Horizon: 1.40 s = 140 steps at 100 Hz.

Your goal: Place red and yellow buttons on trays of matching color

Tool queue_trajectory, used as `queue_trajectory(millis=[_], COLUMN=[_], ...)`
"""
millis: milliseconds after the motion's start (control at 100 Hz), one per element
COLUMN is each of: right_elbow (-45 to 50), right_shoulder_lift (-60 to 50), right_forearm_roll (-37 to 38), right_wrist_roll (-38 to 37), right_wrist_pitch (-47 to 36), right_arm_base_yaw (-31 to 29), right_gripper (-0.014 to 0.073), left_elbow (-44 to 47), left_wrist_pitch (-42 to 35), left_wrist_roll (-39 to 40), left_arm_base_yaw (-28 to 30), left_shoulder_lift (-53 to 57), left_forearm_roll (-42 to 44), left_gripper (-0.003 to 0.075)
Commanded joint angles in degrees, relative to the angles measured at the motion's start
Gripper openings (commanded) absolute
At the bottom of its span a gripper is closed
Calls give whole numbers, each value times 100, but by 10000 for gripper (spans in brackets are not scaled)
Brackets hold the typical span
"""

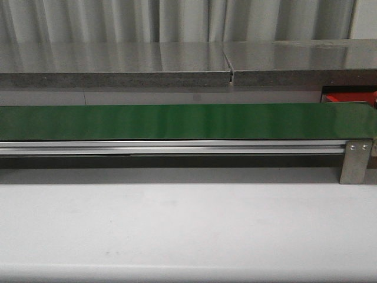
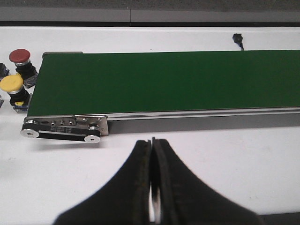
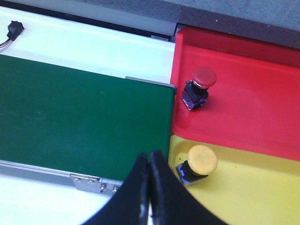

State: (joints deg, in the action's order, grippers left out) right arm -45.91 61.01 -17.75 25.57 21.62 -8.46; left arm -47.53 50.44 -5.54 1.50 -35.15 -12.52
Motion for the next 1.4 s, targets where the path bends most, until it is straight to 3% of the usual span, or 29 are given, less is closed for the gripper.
queue_trajectory(millis=[0, 730, 1040, 1390], right_elbow=[63, 1206, 1262, 1262], right_shoulder_lift=[-372, -2749, -3058, -3169], right_forearm_roll=[4, -111, -101, -115], right_wrist_roll=[21, -287, -287, -287], right_wrist_pitch=[-458, 141, 708, 532], right_arm_base_yaw=[-3, 476, 696, 696], right_gripper=[-73, -73, -73, -74], left_elbow=[-141, -141, -141, -141], left_wrist_pitch=[-407, -407, -407, -440], left_wrist_roll=[9, 9, 9, 172], left_arm_base_yaw=[-51, -51, -51, -39], left_shoulder_lift=[-21, -21, -21, -143], left_forearm_roll=[-100, -100, -100, -125], left_gripper=[-20, -20, -20, -20])
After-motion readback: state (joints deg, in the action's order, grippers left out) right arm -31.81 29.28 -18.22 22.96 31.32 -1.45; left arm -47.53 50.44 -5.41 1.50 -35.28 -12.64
